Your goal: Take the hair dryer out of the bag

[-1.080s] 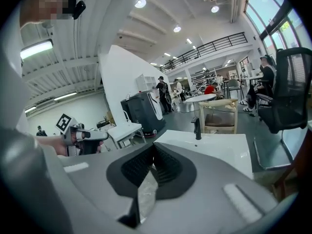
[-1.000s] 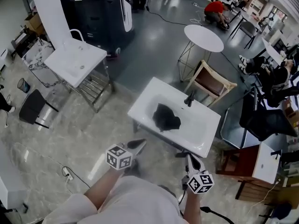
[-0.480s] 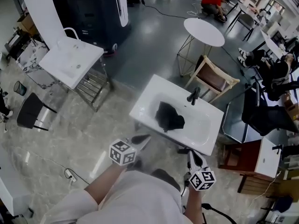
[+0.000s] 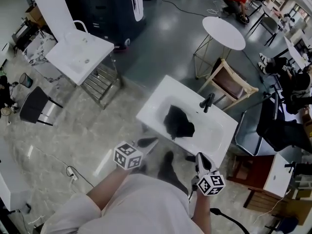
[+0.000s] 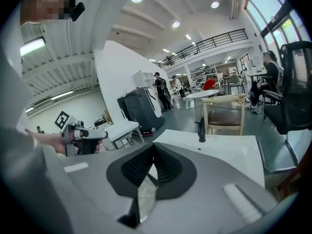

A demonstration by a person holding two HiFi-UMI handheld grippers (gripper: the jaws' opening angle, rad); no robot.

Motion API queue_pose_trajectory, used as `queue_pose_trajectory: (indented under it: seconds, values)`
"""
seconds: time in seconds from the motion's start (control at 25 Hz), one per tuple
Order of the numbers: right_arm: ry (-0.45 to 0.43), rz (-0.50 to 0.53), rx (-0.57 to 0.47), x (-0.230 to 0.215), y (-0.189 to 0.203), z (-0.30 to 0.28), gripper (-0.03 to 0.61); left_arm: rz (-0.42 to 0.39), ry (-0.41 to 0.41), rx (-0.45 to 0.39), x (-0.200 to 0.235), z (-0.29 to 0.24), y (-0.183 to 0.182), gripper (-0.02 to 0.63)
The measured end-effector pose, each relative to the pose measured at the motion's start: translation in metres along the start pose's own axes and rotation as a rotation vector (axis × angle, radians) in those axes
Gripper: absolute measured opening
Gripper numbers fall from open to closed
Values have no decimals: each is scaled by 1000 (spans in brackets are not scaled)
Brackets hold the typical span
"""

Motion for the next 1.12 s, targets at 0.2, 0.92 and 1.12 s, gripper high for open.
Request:
queue_pose_trajectory:
  seconds: [0.2,0.92,1.12]
  values:
    - [-65,30,35,-31,-19,-24,5,38,-56,-32,0,-18,-7,-2]
    - [-253,135,212,-123,-42,-111,5,136,-208,-13,10,-107,-10,-2]
    - [-303,156,259,-140,-39,-133,5,137,-254,-15,19,-134,-6,-2]
Point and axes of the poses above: the fingertips, and each gripper's own axes: z backward along the fingers, x to its left, y out of its underside, the point moved 9 cm from there along z, backward along the fingers, and after that the axes turned 5 degrees about x, right-handed, at the moved point
